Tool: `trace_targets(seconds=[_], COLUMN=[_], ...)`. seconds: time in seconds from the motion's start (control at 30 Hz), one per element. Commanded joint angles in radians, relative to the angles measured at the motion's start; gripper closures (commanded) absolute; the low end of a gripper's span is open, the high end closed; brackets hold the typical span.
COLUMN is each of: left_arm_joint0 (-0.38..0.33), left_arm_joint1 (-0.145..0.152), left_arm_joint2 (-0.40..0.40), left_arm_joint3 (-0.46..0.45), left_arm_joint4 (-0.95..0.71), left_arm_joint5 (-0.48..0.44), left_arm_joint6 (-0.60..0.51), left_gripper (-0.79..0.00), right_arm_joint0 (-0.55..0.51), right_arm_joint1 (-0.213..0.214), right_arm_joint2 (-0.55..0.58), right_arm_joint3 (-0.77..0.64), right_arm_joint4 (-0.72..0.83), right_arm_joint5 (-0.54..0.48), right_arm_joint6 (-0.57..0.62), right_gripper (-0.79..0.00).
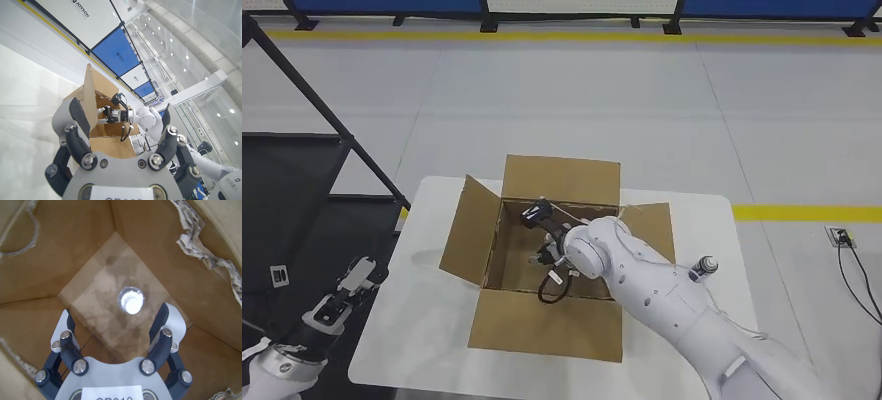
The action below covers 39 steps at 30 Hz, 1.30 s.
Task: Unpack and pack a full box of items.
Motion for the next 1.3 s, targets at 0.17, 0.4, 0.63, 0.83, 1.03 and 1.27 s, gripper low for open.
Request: trace_targets(seconds=[0.17,0.4,0.63,0.83,1.03,1.27], left_arm_joint0=[0.000,0.000,0.000,0.000,0.000,0.000], left_arm_joint1=[0.000,0.000,0.000,0.000,0.000,0.000], left_arm_joint2=[0.000,0.000,0.000,0.000,0.000,0.000], left_arm_joint3=[0.000,0.000,0.000,0.000,0.000,0.000], left_arm_joint4=[0.000,0.000,0.000,0.000,0.000,0.000], left_arm_joint5=[0.000,0.000,0.000,0.000,0.000,0.000], left_arm_joint6=[0.000,0.000,0.000,0.000,0.000,0.000], left_gripper=[-0.785,-0.785,-0.785,-0.785,-0.785,-0.785], right_arm_joint0=[0.052,0.085,0.112,0.103,-0.005,-0.382], right_arm_joint1=[-0.069,-0.123,-0.138,-0.106,-0.022,0.132], right_arm_joint2=[-0.020,-0.042,-0.014,0.026,0.110,0.369], right_arm_joint3=[0.177,0.280,0.316,0.201,-0.147,-0.877], right_arm_joint4=[0.045,0.035,0.062,0.022,-0.127,-0.471], right_arm_joint5=[-0.046,-0.041,-0.123,-0.111,0.046,0.153], right_arm_joint6=[-0.054,-0.054,-0.080,-0.093,-0.053,0.189], right_gripper=[0.000,0.000,0.000,0.000,0.000,0.000])
